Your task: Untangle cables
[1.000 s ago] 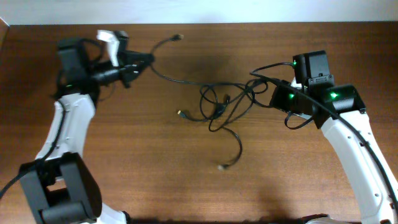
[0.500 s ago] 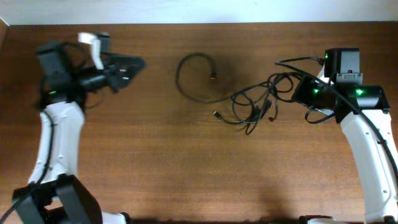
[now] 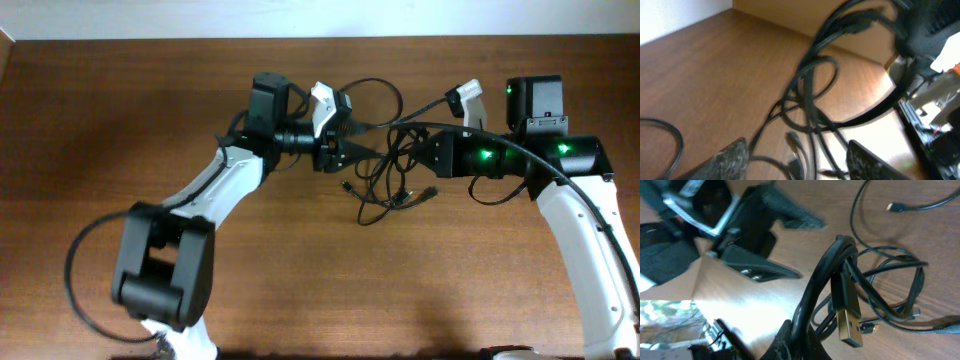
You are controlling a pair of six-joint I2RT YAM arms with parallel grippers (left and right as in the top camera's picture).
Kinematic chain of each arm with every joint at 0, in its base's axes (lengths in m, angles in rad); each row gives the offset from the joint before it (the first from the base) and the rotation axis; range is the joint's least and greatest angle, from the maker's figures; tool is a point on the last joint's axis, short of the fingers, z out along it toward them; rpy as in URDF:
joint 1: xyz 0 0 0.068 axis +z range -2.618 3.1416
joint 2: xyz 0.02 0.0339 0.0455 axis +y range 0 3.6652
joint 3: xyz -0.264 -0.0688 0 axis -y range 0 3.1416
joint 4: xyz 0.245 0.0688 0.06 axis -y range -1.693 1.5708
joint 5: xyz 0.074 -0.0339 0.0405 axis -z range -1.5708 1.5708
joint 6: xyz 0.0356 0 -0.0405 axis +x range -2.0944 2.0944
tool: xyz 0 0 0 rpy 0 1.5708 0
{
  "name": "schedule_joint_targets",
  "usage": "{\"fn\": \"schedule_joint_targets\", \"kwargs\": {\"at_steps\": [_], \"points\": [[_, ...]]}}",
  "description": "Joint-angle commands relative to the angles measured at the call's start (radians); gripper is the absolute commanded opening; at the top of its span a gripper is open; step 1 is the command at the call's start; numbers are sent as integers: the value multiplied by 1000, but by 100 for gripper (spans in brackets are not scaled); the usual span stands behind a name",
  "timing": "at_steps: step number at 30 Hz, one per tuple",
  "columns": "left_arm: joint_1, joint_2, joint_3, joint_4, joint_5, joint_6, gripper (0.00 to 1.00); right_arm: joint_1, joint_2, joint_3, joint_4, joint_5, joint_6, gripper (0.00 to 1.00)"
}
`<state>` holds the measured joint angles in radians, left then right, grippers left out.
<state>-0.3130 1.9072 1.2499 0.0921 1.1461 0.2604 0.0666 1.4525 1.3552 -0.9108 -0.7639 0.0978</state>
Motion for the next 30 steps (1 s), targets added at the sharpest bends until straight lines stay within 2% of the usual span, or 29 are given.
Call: {"fn": "schedule_joint_targets", "kwargs": {"at_steps": [1, 2, 3, 5, 6, 7, 8, 12, 14, 16, 18, 23, 26, 28, 30], "points": [[-39, 79, 9, 195, 121, -118, 68, 6, 2, 5, 6, -126, -30, 4], [-50, 81, 10, 216, 127, -118, 64, 6, 2, 5, 2, -146, -42, 4], [-60, 81, 10, 250, 140, -118, 54, 6, 2, 5, -6, -145, -43, 4], [-71, 81, 10, 293, 141, -154, 45, 6, 2, 5, -21, -146, -45, 4], [-71, 81, 10, 310, 141, -156, 35, 6, 2, 5, -42, -145, -69, 4], [-71, 81, 10, 319, 141, -163, 12, 6, 2, 5, -50, -145, -73, 4], [-71, 81, 10, 319, 141, -164, 0, 6, 2, 5, -50, -145, -76, 4], [-56, 80, 10, 319, 170, -224, 0, 5, 2, 5, -50, -122, -83, 4], [-6, 79, 10, 319, 332, -225, 0, 5, 2, 5, -51, 38, -20, 4], [84, 68, 10, 327, 418, -306, 0, 5, 2, 5, -52, 294, 84, 4], [200, 13, 10, 326, 428, -381, 0, 5, 2, 5, -62, 490, 168, 4], [357, -217, 10, 326, 428, -417, 0, 4, 19, 5, -104, 806, 304, 4], [509, -337, 10, 326, 428, -503, 0, -31, 61, 2, -129, 915, 353, 4], [663, -419, 10, 324, 428, -566, 0, -84, 138, 2, -130, 917, 357, 4], [750, -467, 10, 289, 428, -567, 0, -107, 215, 2, -130, 914, 360, 4]]}}
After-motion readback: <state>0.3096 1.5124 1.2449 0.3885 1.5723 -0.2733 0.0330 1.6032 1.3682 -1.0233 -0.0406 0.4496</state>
